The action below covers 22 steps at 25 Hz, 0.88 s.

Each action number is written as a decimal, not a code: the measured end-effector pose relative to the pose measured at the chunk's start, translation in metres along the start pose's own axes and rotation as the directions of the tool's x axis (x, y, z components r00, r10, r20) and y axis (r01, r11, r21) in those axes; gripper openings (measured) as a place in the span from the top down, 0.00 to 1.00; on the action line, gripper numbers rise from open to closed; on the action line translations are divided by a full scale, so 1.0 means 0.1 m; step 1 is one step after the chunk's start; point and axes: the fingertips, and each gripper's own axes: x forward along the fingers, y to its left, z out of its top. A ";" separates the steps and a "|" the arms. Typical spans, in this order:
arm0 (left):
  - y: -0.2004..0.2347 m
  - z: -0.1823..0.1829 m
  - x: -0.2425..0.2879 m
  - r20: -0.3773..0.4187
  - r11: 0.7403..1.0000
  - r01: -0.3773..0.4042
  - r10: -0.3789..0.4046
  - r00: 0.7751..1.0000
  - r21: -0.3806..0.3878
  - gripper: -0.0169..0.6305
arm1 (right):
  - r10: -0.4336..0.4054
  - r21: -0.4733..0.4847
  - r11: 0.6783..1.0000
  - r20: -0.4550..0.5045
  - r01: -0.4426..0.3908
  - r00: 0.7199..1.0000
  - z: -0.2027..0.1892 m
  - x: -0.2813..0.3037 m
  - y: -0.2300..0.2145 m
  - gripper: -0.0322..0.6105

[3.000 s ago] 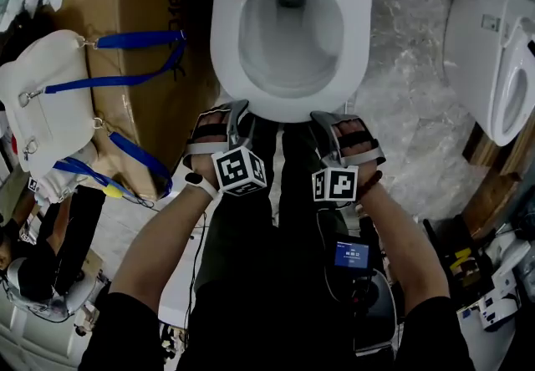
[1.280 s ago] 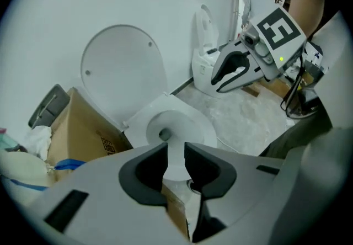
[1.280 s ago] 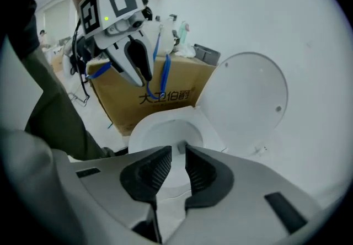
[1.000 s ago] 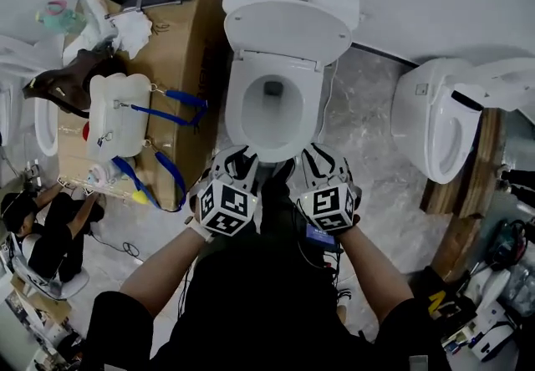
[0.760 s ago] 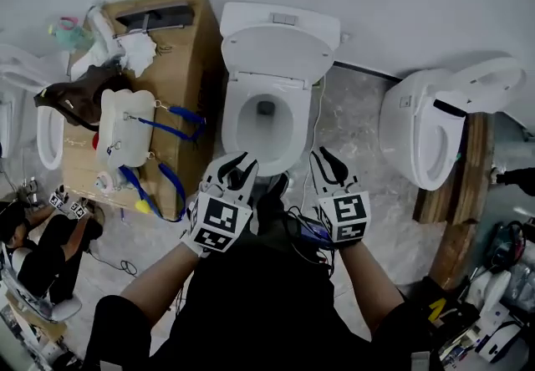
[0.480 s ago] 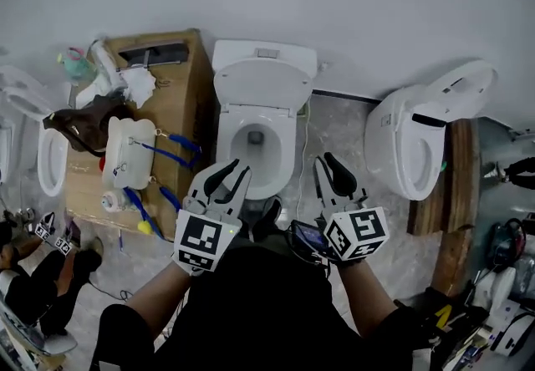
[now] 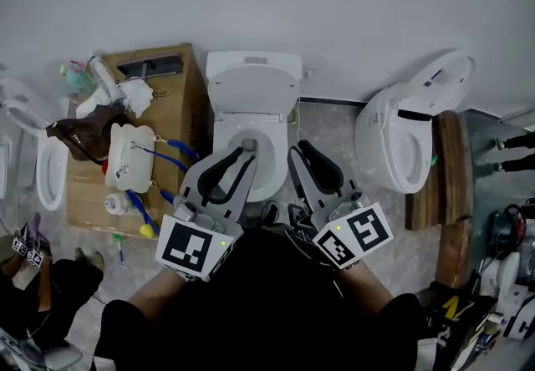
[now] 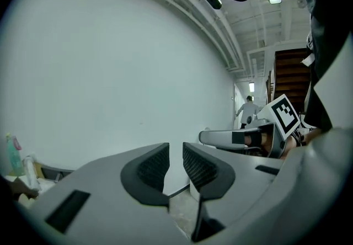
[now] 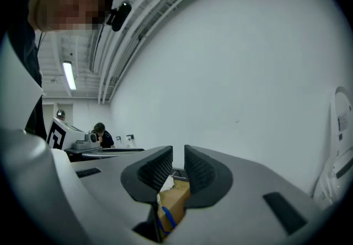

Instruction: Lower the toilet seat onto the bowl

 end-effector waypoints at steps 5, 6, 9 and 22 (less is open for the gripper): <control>-0.05 0.03 -0.08 0.029 1.000 0.012 -0.012 1.000 0.010 0.84 | 0.013 -0.034 0.999 0.018 -0.012 1.000 0.05 -0.01 0.15 0.82; -0.05 0.02 -0.09 0.030 1.000 0.013 -0.013 0.999 0.005 0.84 | 0.010 -0.034 0.999 0.020 -0.009 1.000 0.05 -0.02 0.15 0.82; -0.04 -0.01 -0.13 0.041 1.000 0.026 -0.025 0.999 -0.008 0.84 | -0.001 -0.022 1.000 0.024 0.001 1.000 0.04 -0.05 0.15 0.82; 0.03 -0.01 -0.22 0.065 0.998 0.052 -0.050 0.997 -0.030 0.84 | -0.012 -0.064 0.998 0.002 0.013 1.000 0.08 -0.06 0.27 0.82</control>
